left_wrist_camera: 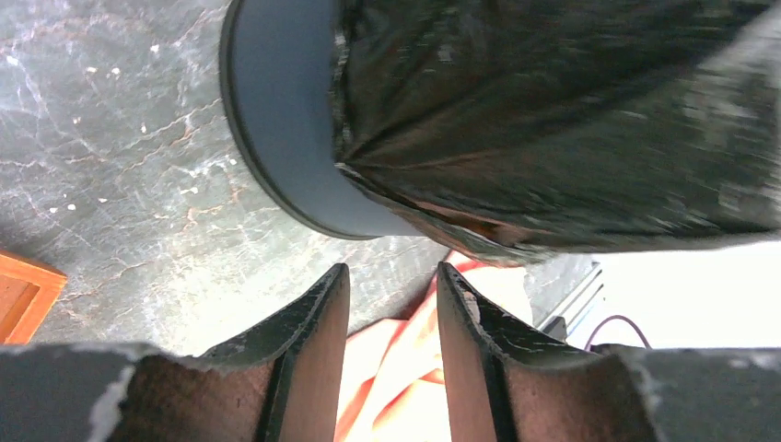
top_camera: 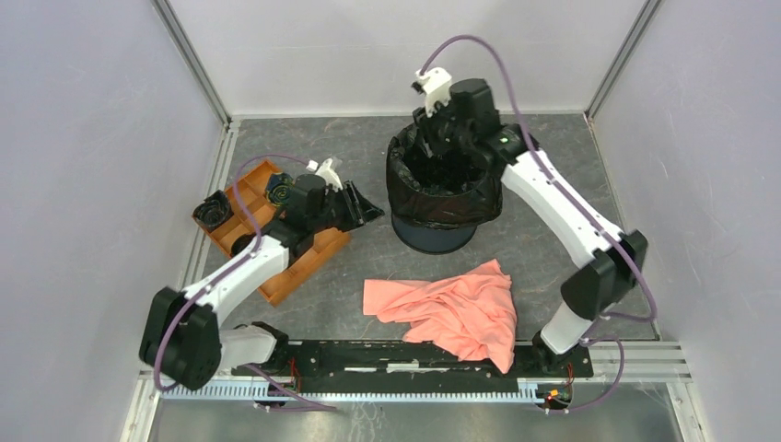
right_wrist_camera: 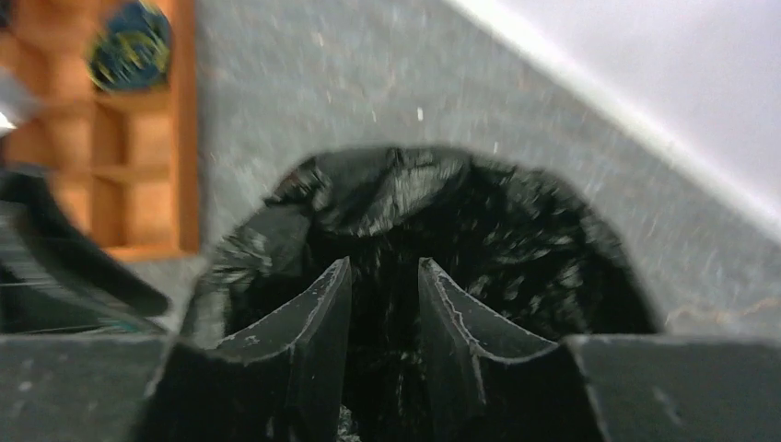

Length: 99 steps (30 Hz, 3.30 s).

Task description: Put the trash bags into the trash bin

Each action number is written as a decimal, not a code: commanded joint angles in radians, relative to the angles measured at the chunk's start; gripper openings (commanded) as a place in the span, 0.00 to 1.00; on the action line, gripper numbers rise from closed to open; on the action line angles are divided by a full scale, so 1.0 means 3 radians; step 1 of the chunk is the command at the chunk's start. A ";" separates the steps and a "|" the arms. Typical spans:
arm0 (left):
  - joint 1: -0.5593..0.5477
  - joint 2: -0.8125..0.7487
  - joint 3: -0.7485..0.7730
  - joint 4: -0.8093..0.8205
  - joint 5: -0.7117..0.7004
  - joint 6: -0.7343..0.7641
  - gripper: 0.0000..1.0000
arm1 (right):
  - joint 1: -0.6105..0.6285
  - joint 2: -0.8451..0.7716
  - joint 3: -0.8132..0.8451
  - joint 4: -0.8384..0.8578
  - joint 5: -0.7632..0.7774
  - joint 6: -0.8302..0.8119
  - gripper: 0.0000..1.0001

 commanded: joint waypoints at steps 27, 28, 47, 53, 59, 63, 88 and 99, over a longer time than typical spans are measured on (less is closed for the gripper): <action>0.0013 -0.0364 0.0144 -0.0264 -0.0186 0.0150 0.64 | 0.0174 0.0266 -0.0471 0.0080 0.0629 -0.0135 0.33; 0.0016 -0.0318 0.0183 -0.0270 -0.0220 0.0156 0.65 | 0.0171 0.0264 -0.0532 0.0197 0.0413 -0.0028 0.34; 0.0001 0.0131 0.0040 0.0602 0.0335 -0.0288 0.81 | 0.0076 0.0634 -0.0277 -0.0014 0.2461 -0.0388 0.64; -0.0001 -0.0127 -0.0045 0.0360 0.0181 -0.0147 0.85 | 0.0261 0.0448 -0.0435 0.0070 0.1257 -0.0238 0.69; -0.0002 -0.0084 -0.0009 0.0276 0.0176 -0.0069 0.85 | 0.0262 0.0421 -0.0823 0.0271 0.0734 0.0059 0.56; -0.0001 -0.0030 -0.0013 0.0371 0.0277 -0.0124 0.84 | 0.0250 0.0755 -0.0594 -0.0016 0.0788 0.0014 0.49; 0.0007 -0.0746 0.0375 -0.0698 -0.0159 0.0578 0.91 | 0.0138 0.0335 -0.0024 -0.0549 0.0640 0.0063 0.80; 0.0007 -0.1355 0.0821 -0.1316 -0.0414 0.0851 0.95 | 0.0489 -0.0149 0.0177 -0.0741 0.0739 0.0101 0.94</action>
